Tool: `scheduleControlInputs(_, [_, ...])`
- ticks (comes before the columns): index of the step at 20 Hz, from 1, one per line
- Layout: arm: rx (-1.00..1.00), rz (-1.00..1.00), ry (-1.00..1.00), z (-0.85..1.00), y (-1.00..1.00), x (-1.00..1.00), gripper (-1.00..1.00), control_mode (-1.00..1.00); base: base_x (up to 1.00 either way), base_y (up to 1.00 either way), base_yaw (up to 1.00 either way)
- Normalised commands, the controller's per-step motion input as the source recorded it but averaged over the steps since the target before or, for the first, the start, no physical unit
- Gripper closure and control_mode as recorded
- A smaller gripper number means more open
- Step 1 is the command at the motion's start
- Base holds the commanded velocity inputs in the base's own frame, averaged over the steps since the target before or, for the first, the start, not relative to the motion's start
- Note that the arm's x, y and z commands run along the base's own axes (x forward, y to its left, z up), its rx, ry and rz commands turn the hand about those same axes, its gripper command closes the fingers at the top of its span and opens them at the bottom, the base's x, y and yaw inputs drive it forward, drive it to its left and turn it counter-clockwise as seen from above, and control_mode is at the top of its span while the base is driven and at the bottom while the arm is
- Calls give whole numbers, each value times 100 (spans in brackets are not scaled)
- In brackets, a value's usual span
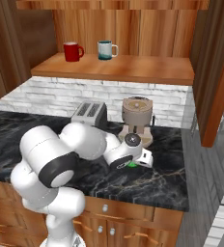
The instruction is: Pick the mug on the counter and place it in the cabinet with the handle facing the right, like the mugs already inside.
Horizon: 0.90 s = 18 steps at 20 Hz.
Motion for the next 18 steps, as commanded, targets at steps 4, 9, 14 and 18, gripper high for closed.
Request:
scheduleControlInputs(4, [-8, 2, -7, -1, 29, -6, 100, -100, 0, 0, 0])
scheduleControlInputs(9, [-5, 6, -4, 4, 24, -2, 100, -100, 0, 0, 0])
scheduleControlInputs(14, [-1, 8, -2, 16, 12, -6, 100, -100, 0, 0, 0])
scheduleControlInputs(18, [0, 9, 0, 29, 4, -5, 100, -100, 0, 0, 0])
